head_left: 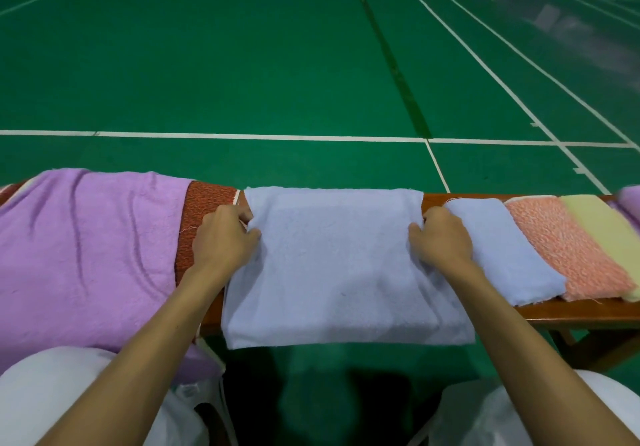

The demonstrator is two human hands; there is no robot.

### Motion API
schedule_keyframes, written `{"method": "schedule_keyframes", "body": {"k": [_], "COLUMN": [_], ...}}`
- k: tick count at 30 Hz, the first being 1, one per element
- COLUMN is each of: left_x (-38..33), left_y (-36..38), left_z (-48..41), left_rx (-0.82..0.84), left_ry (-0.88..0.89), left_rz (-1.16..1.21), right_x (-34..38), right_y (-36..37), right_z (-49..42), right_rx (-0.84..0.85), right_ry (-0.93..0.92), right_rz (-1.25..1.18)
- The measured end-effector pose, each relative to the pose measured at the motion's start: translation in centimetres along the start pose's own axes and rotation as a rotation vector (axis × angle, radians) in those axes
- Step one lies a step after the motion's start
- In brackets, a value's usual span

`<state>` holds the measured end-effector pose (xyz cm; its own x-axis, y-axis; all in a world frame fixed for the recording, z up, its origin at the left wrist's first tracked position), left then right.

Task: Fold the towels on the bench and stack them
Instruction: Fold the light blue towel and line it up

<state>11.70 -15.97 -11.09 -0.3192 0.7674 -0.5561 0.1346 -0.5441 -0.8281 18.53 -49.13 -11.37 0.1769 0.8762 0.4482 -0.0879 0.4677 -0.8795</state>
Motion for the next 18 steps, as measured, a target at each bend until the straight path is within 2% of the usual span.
{"method": "schedule_keyframes", "body": {"k": [5, 9, 11, 14, 18], "left_x": [0.2, 0.1, 0.1, 0.7, 0.9], "left_y": [-0.2, -0.5, -0.6, -0.6, -1.4], "left_z": [0.2, 0.0, -0.1, 0.1, 0.6], "left_rx": [0.010, 0.097, 0.197, 0.225, 0.298], "left_ry": [0.025, 0.013, -0.014, -0.045, 0.025], "left_rz": [0.074, 0.320, 0.491, 0.663, 0.857], "right_x": [-0.4, -1.4, -1.8, -2.1, -2.2], "right_y": [-0.2, -0.9, -1.3, -1.8, -3.1], "right_z": [0.7, 0.2, 0.2, 0.5, 1.2], "right_rx": [-0.017, -0.004, 0.031, 0.096, 0.191], "right_ry": [-0.047, -0.113, -0.091, -0.052, -0.129], "right_rz": [-0.064, -0.362, -0.530, -0.753, -0.931]}}
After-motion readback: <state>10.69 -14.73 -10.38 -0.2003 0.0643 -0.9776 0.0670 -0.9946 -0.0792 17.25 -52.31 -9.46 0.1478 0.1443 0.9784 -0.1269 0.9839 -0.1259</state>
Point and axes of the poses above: each hand's wrist, its own z-axis away from the middle knuckle, its own y-axis out of the palm, x = y × z, the point moved 2 cm from there along -z, towards the middle knuckle, and after that the axes turned 8 degrees about x, right-handed, at the moved point
